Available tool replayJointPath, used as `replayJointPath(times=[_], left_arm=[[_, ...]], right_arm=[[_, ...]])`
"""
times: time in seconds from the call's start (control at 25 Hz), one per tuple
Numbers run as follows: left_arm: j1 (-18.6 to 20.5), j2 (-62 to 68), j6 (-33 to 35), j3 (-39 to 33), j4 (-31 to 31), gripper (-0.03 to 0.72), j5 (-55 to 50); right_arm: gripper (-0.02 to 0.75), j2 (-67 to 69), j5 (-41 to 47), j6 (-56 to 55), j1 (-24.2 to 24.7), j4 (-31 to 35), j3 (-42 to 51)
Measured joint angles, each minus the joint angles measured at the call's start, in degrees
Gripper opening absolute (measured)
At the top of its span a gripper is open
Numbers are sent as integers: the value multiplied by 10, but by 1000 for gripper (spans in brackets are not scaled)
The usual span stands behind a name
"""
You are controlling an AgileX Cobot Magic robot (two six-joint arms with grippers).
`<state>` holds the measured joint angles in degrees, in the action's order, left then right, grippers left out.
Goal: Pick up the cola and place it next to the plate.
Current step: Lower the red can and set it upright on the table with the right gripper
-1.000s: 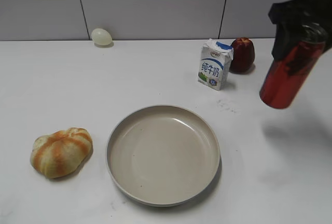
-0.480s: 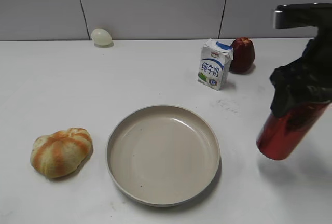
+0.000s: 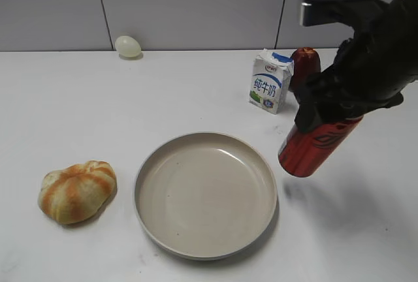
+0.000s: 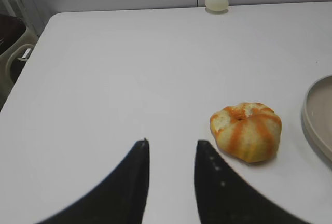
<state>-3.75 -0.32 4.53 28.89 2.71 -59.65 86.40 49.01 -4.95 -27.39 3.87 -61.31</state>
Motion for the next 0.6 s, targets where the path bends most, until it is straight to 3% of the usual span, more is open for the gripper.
replayJointPath(times=[0.6], left_arm=[[0,0,0,0,0,236,0]], right_arm=[[557,101,-1,-1,0,5,1]])
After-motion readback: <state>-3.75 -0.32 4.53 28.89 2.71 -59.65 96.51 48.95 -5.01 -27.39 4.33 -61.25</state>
